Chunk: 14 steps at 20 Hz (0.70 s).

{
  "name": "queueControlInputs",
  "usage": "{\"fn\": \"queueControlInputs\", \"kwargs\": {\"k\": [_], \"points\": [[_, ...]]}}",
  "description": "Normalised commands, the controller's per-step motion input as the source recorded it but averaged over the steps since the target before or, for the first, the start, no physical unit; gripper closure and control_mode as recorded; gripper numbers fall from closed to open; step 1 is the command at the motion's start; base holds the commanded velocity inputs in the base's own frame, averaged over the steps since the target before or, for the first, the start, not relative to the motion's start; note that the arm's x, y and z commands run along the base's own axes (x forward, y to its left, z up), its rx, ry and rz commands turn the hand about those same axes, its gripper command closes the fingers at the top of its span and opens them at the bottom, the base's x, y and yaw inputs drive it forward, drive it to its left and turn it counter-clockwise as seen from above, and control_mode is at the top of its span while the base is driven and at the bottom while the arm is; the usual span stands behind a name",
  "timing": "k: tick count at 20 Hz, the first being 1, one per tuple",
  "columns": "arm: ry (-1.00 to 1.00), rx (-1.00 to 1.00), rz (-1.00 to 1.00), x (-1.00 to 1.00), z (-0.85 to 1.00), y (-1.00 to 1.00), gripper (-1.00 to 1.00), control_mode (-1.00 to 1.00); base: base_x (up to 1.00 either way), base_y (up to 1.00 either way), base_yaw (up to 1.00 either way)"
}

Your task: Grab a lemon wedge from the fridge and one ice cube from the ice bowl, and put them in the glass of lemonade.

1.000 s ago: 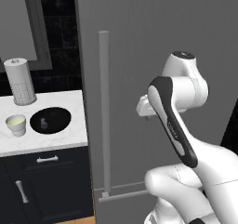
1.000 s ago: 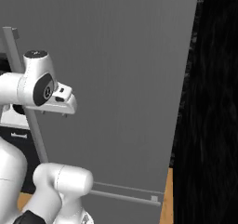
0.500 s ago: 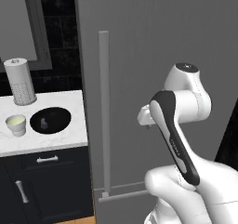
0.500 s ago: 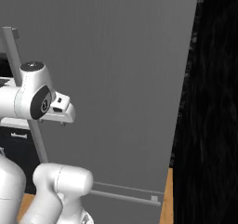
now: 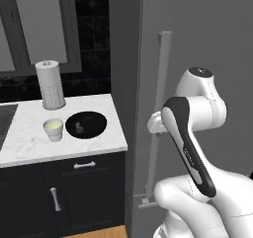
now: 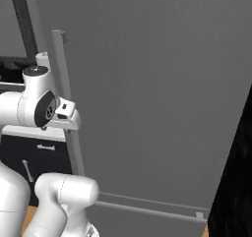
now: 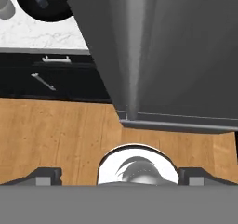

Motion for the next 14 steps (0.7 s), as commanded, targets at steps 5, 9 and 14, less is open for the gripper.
{"fn": "queueControlInputs", "kwargs": {"k": [5,9,14], "points": [[0.00,0.00,0.00,0.00,0.00,0.00,-1.00,1.00,0.00,0.42,-0.25],[0.00,0.00,0.00,0.00,0.00,0.00,-1.00,1.00,-0.11,0.01,-0.33],[0.00,0.00,0.00,0.00,0.00,0.00,-1.00,1.00,-0.11,0.07,-0.38]]}}
